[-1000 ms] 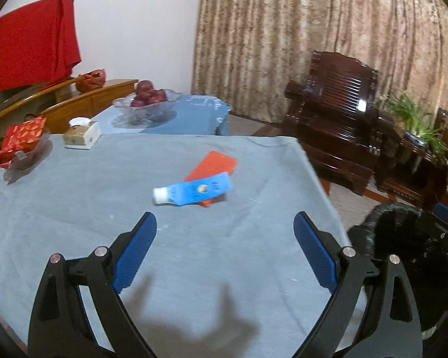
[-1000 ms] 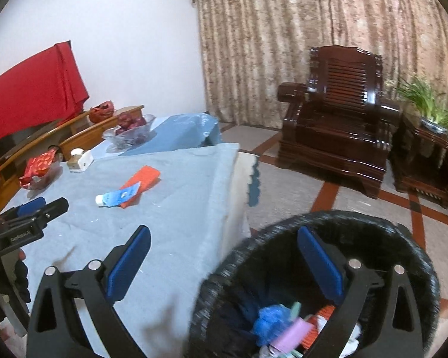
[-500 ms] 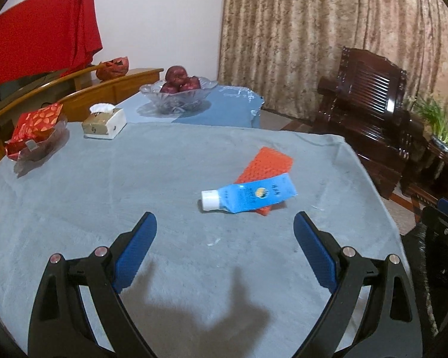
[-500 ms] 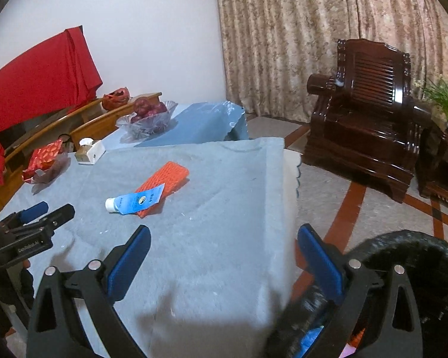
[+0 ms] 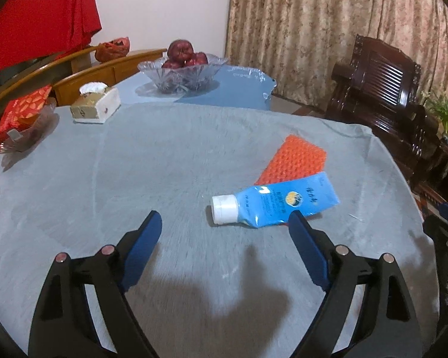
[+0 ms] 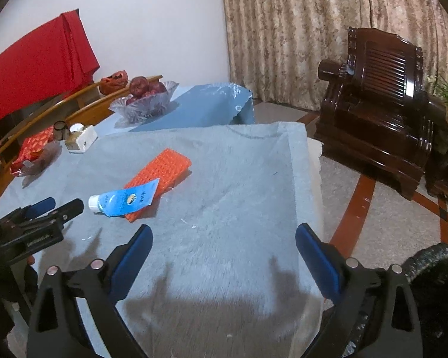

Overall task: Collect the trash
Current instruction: 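Move both open grippers back toward the blue tube and orange net, then grasp the blue tube cap with the left gripper while the right gripper grasps the orange net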

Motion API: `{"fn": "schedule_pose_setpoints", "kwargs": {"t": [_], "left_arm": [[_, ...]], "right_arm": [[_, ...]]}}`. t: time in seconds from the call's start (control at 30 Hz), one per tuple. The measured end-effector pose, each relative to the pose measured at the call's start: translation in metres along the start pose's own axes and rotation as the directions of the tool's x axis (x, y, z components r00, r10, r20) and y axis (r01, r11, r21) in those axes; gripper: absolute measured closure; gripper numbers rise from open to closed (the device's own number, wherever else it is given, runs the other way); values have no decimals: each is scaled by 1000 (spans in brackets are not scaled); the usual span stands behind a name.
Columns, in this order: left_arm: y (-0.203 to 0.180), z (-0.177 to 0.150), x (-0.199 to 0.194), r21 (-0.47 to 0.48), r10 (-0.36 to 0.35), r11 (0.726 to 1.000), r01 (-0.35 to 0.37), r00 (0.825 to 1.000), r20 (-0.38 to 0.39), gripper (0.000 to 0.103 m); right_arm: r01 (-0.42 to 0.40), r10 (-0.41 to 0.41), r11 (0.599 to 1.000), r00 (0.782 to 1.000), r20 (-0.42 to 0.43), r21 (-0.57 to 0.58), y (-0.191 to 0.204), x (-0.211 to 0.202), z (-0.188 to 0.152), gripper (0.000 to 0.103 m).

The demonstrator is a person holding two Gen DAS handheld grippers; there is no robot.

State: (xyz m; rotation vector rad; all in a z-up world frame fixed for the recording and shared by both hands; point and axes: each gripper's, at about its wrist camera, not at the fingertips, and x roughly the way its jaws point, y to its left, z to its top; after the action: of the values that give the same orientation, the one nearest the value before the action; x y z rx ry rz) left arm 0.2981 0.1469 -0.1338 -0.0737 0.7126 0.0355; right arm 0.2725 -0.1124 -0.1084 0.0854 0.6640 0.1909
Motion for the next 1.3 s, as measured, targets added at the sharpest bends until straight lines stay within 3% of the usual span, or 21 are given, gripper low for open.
{"fn": "schedule_pose_setpoints", "kwargs": {"t": [0.27, 0.33, 0.4, 0.5, 0.57, 0.83, 0.97, 1.3], "left_arm": [[2, 7, 38, -27, -15, 1000, 13, 998, -67, 24], [1, 7, 44, -36, -28, 999, 25, 996, -89, 30], [0, 6, 52, -42, -50, 998, 45, 991, -123, 46], [0, 4, 54, -51, -76, 996, 70, 988, -133, 62], [1, 4, 52, -57, -78, 996, 71, 989, -124, 66], [8, 1, 33, -67, -41, 997, 36, 996, -75, 68], [30, -6, 13, -129, -22, 992, 15, 998, -53, 69], [76, -23, 6, -119, -4, 993, -6, 996, -87, 72]], "right_arm": [[6, -6, 1000, 1000, -27, -4, -2, 21, -1, 9], [6, -6, 1000, 1000, -30, -5, -2, 25, -1, 9], [3, -3, 1000, 999, -34, -4, -2, 29, 0, 9], [1, -2, 1000, 999, -34, -10, -2, 31, 0, 9], [0, 0, 1000, 999, -36, -14, -1, 33, 0, 9], [-18, 17, 1000, 999, -31, -18, 9, 35, 4, 9], [-32, 31, 999, 999, -30, -25, 17, 37, 7, 9], [-95, 92, 995, 993, -71, -43, 52, 68, 17, 12]]}}
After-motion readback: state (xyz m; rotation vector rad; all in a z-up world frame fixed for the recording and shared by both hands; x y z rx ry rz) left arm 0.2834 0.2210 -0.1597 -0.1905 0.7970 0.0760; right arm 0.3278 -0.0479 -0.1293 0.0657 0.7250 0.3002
